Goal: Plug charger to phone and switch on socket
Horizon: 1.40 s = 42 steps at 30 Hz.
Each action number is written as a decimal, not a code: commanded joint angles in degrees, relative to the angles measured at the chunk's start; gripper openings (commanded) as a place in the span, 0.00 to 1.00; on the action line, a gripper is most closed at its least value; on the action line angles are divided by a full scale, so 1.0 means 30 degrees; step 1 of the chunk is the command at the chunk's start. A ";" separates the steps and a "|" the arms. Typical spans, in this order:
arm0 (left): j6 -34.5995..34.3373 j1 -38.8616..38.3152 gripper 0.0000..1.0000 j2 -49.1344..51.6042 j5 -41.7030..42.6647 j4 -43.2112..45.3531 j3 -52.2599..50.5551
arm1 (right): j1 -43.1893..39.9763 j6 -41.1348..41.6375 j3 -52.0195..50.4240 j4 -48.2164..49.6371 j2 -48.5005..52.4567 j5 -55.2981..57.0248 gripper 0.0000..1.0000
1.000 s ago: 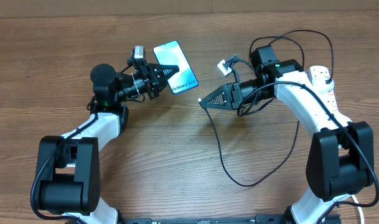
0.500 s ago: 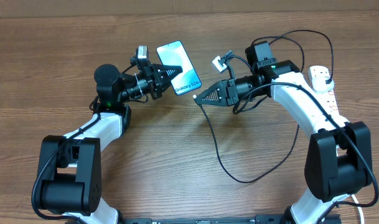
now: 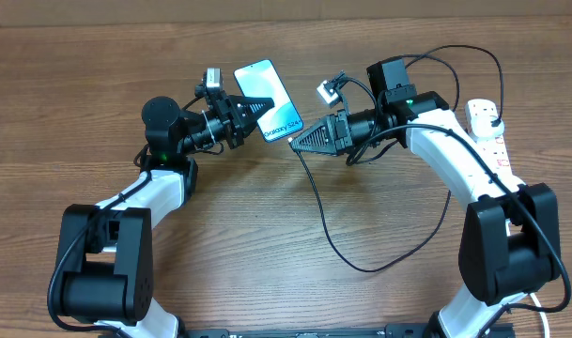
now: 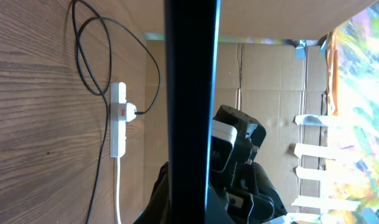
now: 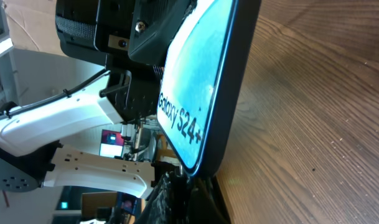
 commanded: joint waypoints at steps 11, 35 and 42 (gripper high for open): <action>0.0590 -0.0299 0.04 -0.0044 -0.0546 0.0233 0.0357 | 0.0109 0.0809 -0.0066 0.0474 -0.0430 -0.1326 0.04; 0.0430 -0.0401 0.04 -0.0044 -0.0816 0.0240 0.0357 | 0.0109 0.1231 -0.0182 0.0517 -0.0335 -0.0357 0.04; 0.0437 -0.0401 0.04 -0.0044 -0.0794 0.0233 0.0357 | 0.0109 0.1239 -0.0182 0.0772 -0.0328 -0.0386 0.04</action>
